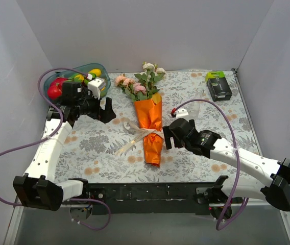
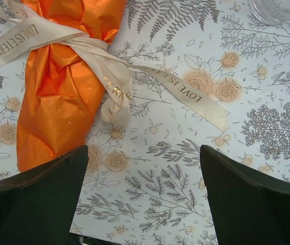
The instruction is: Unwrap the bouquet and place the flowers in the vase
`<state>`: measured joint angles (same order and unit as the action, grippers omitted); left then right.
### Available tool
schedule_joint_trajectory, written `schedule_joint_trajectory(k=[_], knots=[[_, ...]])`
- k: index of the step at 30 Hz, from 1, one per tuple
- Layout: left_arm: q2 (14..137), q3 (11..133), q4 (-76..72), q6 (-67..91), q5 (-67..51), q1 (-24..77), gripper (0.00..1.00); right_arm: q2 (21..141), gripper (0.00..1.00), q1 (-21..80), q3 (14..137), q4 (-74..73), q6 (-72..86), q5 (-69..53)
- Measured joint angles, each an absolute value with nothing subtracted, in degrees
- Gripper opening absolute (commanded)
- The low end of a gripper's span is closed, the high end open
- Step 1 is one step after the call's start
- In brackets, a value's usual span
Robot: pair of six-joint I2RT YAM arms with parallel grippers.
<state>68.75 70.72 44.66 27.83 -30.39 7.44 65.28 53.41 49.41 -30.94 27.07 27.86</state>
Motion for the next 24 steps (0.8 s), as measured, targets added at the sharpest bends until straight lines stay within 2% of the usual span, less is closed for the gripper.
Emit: schedule_joint_trajectory(k=[4,8,14,17,24], knots=[[70.0,69.7,44.4,26.7,-28.3,10.7,0.98,66.0,0.98,53.2,49.2,-31.0,27.3,29.3],[72.4,68.4,43.9,25.9,-24.9,18.0,0.98,64.9,0.98,51.2,46.0,-28.7,25.8,29.4],[79.9,68.3,42.7,24.2,-21.8,25.1,0.98,59.3,0.95,38.5,38.7,-21.4,21.1,20.9],[83.4,68.3,41.6,23.5,-19.7,28.3,0.98,61.7,0.93,34.3,39.0,-18.3,19.6,17.3],[88.2,67.2,38.1,22.9,-17.7,33.6,0.98,70.8,0.88,34.0,39.6,-15.4,17.1,12.2]])
